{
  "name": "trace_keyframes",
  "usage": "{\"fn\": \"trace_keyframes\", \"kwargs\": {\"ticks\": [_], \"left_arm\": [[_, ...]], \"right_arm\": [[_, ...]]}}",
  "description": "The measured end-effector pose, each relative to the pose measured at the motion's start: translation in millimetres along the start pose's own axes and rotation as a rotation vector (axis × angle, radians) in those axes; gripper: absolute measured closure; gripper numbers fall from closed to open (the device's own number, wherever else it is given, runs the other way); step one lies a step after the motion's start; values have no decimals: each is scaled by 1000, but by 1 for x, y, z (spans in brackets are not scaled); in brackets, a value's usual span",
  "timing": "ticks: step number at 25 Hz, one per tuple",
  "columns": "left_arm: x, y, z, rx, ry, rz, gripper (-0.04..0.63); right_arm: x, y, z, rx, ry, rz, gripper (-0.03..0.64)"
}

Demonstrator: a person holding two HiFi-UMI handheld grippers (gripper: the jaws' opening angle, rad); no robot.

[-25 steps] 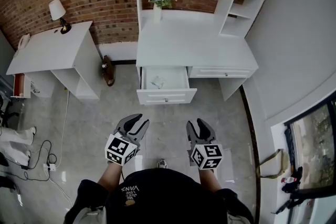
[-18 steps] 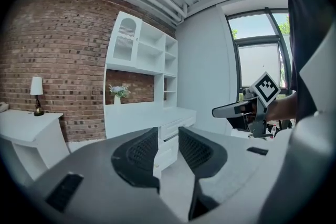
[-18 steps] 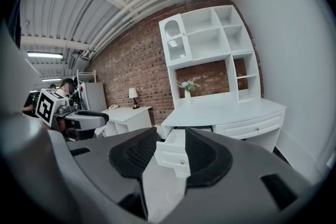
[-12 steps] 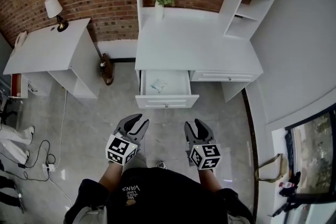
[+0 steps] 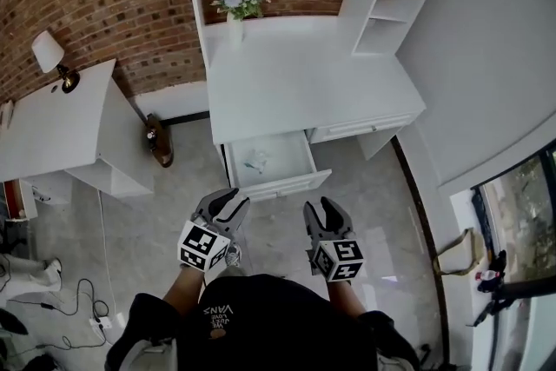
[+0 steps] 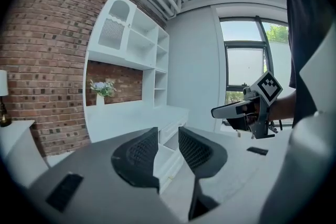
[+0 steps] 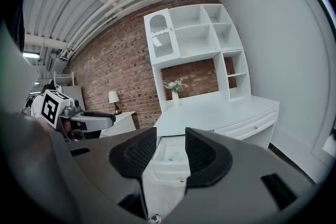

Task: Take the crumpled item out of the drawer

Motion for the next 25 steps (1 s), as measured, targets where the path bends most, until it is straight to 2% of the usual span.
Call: {"fn": "trace_keyframes", "kwargs": {"ticks": [14, 20, 25], "left_arm": [[-137, -39, 39, -9, -47, 206, 492], [-160, -64, 50, -30, -145, 285, 492], [-162, -92, 56, -65, -216, 330, 492]], "right_arm": [[-62, -90, 4, 64, -70, 176, 469], [-76, -101, 12, 71, -92, 215, 469], [-71, -101, 18, 74, -119, 245, 469]]}}
Point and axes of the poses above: the fingertips, and each gripper's own axes: y backward along the fingers, x to its right, z out of its underside, the point moved 10 cm from there along y, backward along the fingers, and after that the axes turned 14 degrees about -y, right-handed, at the moved point
